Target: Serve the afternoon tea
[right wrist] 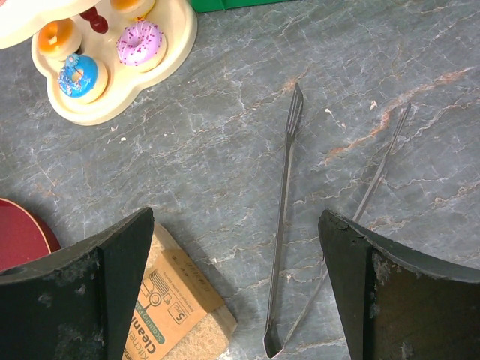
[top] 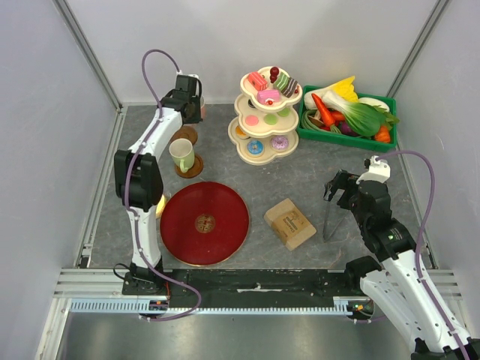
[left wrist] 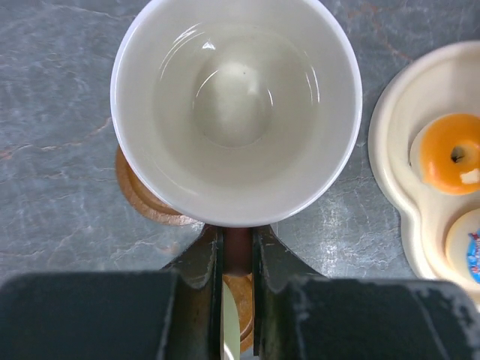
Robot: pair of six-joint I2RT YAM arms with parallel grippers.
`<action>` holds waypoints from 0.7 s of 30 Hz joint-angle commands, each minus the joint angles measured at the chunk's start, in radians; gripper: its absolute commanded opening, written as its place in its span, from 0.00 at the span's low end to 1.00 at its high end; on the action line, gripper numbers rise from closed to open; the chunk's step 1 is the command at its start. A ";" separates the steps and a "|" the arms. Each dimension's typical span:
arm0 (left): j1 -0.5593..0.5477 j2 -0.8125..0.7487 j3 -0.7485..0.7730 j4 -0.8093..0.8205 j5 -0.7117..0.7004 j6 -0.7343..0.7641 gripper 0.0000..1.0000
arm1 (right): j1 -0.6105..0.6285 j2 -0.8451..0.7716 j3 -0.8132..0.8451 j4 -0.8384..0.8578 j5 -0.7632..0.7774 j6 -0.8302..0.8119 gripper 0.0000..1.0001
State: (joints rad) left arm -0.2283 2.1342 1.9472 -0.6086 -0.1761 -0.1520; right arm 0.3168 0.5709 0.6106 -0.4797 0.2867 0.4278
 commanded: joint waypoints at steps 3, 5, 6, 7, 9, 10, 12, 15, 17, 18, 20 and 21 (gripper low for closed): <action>0.044 -0.138 -0.053 0.115 -0.040 -0.104 0.02 | -0.001 0.000 0.009 0.016 0.017 0.008 0.98; 0.069 -0.137 -0.071 0.115 -0.008 -0.126 0.02 | -0.001 0.003 0.011 0.016 0.017 0.008 0.98; 0.076 -0.135 -0.077 0.113 0.000 -0.129 0.02 | -0.001 0.001 0.011 0.015 0.016 0.008 0.98; 0.079 -0.134 -0.083 0.113 0.003 -0.132 0.02 | -0.001 0.001 0.009 0.013 0.017 0.006 0.98; 0.090 -0.125 -0.091 0.113 0.021 -0.130 0.02 | -0.002 0.000 0.009 0.015 0.017 0.008 0.98; 0.093 -0.122 -0.094 0.113 0.032 -0.133 0.02 | -0.001 0.000 0.009 0.015 0.017 0.006 0.98; 0.098 -0.112 -0.100 0.113 0.044 -0.135 0.02 | -0.002 0.003 0.008 0.016 0.017 0.008 0.98; 0.106 -0.100 -0.105 0.099 0.049 -0.139 0.02 | -0.001 0.003 0.009 0.013 0.019 0.008 0.98; 0.110 -0.102 -0.116 0.098 0.067 -0.141 0.02 | -0.001 0.004 0.009 0.012 0.019 0.009 0.98; 0.109 -0.100 -0.120 0.096 0.066 -0.142 0.02 | -0.001 0.006 0.009 0.013 0.020 0.008 0.98; 0.113 -0.096 -0.125 0.086 0.078 -0.149 0.02 | -0.002 0.010 0.011 0.012 0.020 0.006 0.98; 0.116 -0.092 -0.125 0.078 0.096 -0.152 0.02 | -0.001 0.009 0.011 0.012 0.020 0.008 0.98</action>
State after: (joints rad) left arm -0.1135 2.0525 1.8095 -0.5964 -0.1249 -0.2619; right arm 0.3164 0.5751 0.6106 -0.4797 0.2893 0.4294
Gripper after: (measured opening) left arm 0.154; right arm 0.980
